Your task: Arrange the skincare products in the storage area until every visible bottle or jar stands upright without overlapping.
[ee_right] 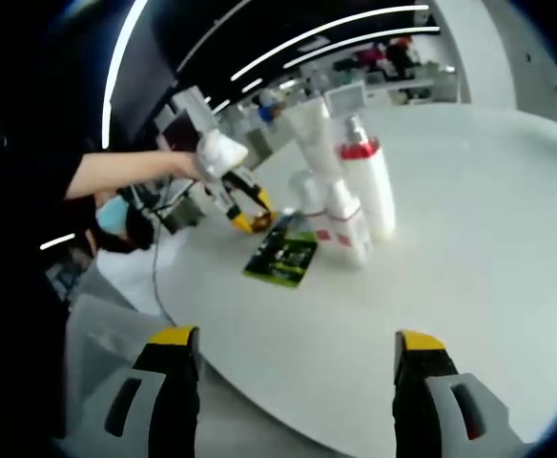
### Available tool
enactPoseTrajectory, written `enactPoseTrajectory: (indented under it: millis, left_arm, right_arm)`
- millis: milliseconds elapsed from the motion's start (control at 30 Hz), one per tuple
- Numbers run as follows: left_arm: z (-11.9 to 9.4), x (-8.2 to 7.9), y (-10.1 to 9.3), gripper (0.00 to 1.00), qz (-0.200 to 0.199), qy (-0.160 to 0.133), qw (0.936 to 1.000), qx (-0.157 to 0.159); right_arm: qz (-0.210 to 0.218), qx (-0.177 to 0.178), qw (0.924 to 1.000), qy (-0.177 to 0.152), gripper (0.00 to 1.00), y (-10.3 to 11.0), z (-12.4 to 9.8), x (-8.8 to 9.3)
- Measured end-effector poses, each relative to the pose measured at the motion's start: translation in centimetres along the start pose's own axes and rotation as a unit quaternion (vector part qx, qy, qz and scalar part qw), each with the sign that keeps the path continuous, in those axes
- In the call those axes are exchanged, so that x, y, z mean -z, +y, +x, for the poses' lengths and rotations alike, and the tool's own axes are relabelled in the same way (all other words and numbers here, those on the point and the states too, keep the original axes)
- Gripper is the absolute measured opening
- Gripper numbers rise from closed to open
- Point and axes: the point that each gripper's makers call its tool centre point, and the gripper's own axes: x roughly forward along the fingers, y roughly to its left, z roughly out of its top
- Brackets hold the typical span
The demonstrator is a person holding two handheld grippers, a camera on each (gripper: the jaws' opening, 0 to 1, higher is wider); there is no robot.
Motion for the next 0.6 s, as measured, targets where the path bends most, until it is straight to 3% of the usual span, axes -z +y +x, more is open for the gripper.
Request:
enactPoseTrajectory:
  millis: [600]
  left_arm:
    - [-0.13,0.04,-0.43,0.38,-0.010,0.007,0.9999,0.006]
  right_arm:
    - [0.000,-0.001,1.0000,0.002,0.87,0.04,0.04,0.04]
